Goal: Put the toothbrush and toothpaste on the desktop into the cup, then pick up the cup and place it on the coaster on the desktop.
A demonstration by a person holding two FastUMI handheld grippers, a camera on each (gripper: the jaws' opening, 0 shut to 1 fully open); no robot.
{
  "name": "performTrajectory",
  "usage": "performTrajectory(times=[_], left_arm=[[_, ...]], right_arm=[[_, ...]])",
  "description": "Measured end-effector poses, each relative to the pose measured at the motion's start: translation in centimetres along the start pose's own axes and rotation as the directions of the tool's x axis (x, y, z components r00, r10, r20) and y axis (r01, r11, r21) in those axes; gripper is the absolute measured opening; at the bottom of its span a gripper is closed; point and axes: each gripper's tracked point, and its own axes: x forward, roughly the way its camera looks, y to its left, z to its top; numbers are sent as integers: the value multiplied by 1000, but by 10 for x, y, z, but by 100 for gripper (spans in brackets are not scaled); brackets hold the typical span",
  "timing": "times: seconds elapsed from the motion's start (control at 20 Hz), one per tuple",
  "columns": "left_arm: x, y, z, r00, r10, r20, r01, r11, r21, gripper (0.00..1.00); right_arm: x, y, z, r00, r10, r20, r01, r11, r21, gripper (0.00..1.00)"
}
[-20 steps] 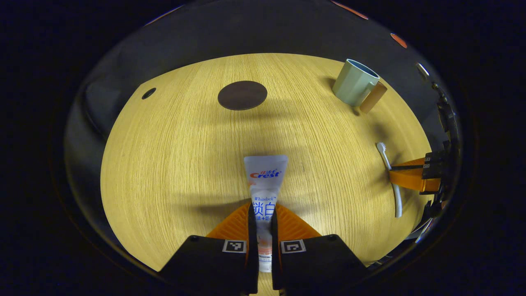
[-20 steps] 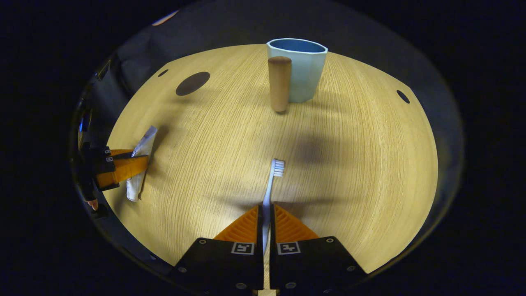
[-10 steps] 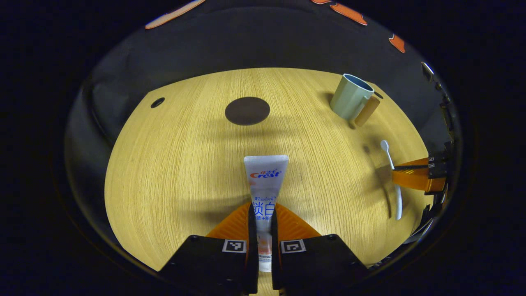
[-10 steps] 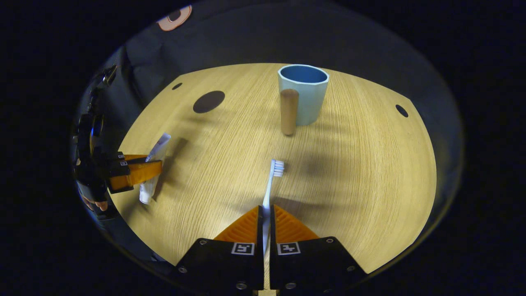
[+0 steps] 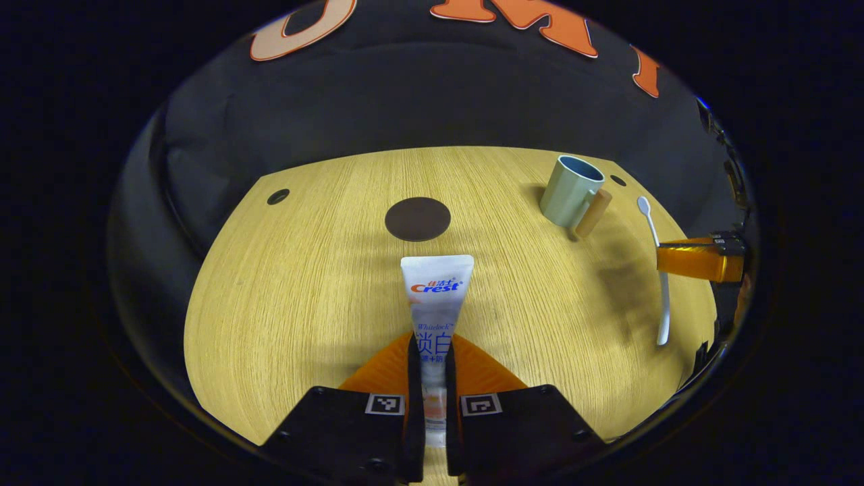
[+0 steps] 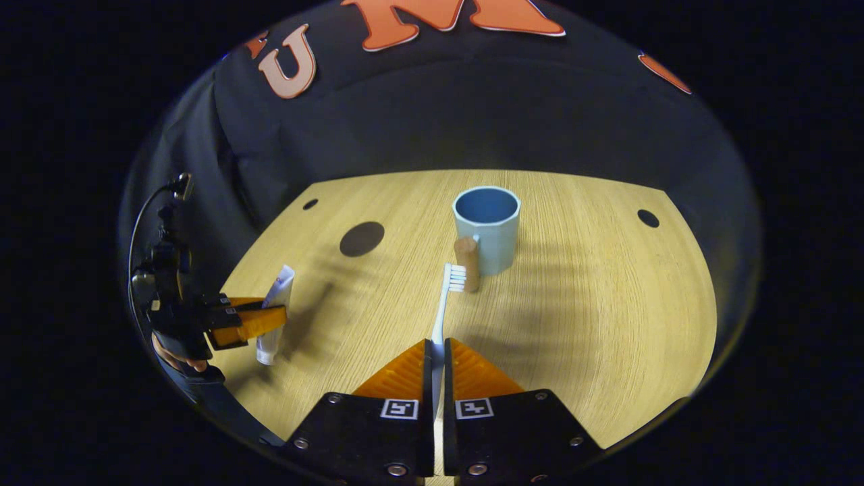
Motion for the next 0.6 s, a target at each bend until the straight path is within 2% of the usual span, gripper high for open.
performTrajectory(times=[0.05, 0.1, 0.25, 0.4, 0.6], left_arm=[[13, 6, 53, 1000, 1, 8, -1, 1000, -1, 17], [7, 4, 63, 1000, -1, 16, 1, 1000, 0, 17], [-1, 6, 65, 1000, -9, 25, 9, 1000, -4, 17], [9, 13, 62, 1000, -5, 27, 6, 1000, -12, 17], [16, 13, 63, 999, -1, 45, 2, 1000, -22, 17]], right_arm=[[0, 0, 7, 1000, 6, 24, -6, 1000, 7, 6], [2, -3, 13, 999, -1, 47, 0, 1000, 9, 6], [8, -14, 26, 993, -21, 114, 23, 1000, -18, 6], [16, -15, 41, 986, 11, 167, -15, 1000, 20, 6], [16, -22, 71, 965, 19, 263, -30, 999, 39, 6]])
